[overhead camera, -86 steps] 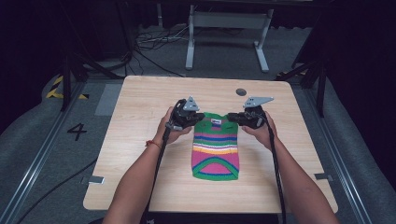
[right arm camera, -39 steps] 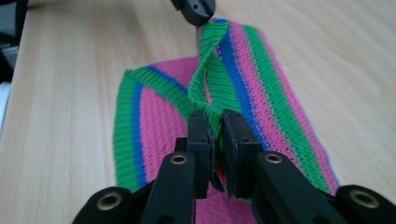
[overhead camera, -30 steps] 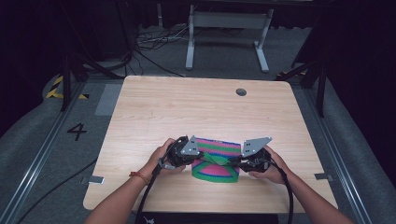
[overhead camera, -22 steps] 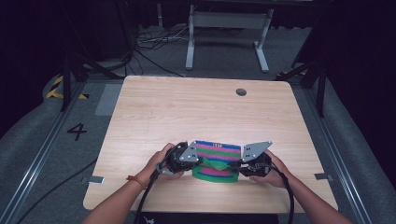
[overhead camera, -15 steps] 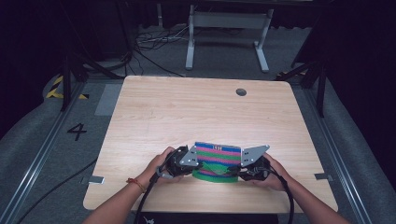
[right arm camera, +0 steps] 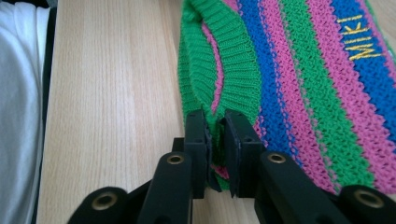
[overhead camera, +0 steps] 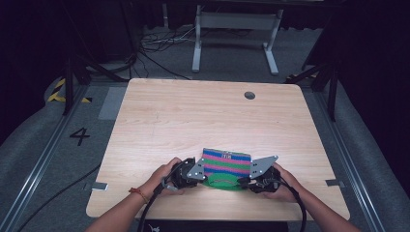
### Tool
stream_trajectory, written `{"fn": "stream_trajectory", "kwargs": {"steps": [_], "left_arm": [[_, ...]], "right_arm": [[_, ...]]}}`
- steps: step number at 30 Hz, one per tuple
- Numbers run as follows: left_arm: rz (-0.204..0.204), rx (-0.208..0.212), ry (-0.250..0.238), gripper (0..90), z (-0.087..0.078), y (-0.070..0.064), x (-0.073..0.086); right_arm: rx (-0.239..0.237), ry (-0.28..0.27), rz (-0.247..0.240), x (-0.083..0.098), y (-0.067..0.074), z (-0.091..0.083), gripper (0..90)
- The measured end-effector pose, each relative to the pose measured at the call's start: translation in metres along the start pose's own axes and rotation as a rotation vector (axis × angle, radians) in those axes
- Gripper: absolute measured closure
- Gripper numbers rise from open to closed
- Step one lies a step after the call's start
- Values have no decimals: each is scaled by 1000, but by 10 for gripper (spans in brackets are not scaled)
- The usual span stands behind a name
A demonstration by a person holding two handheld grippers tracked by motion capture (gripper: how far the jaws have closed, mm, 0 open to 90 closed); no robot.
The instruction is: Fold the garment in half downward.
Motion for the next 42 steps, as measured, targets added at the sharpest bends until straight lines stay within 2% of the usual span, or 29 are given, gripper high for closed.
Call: {"fn": "stream_trajectory", "kwargs": {"steps": [3, 6, 10, 14, 19, 24, 28, 33, 39, 42], "left_arm": [[-12, -2, -6, 894, -1, 0, 2], [-15, -3, -7, 892, 0, 0, 2], [-23, -20, -17, 889, 1, -3, 3], [-62, -18, -49, 890, 3, 0, 6], [-73, -31, -54, 891, 7, 2, 3], [-69, -46, -57, 891, 10, 6, 2], [-91, -38, -59, 889, 10, 7, 3], [-87, -38, -61, 841, 8, 4, 1], [-79, -45, -57, 775, 4, 4, 0], [-85, -55, -71, 736, -2, 4, 0]], "right_arm": [[5, 0, 1, 1, 1, -1, 782], [-5, -8, 15, 3, 3, 1, 703], [8, -18, 0, 6, 6, 3, 697], [5, -54, -5, 11, 2, 3, 705], [71, -48, -14, 13, -6, 1, 699], [86, -61, 2, 14, -9, 1, 699], [100, -72, 10, 16, -12, 0, 696], [109, -85, 29, 17, -10, 0, 604], [158, -75, 37, 13, -9, -3, 545], [161, -81, 51, 13, -9, -6, 519]]}}
Point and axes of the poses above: each handheld gripper's, and its own axes: z roughly forward along the jaws, x roughly out of its underside, y roughly to its left, the point moved 2 cm from there along z, roughly forward along the jaws, and after that the axes turned 8 degrees about -x, right-handed, at the moved point
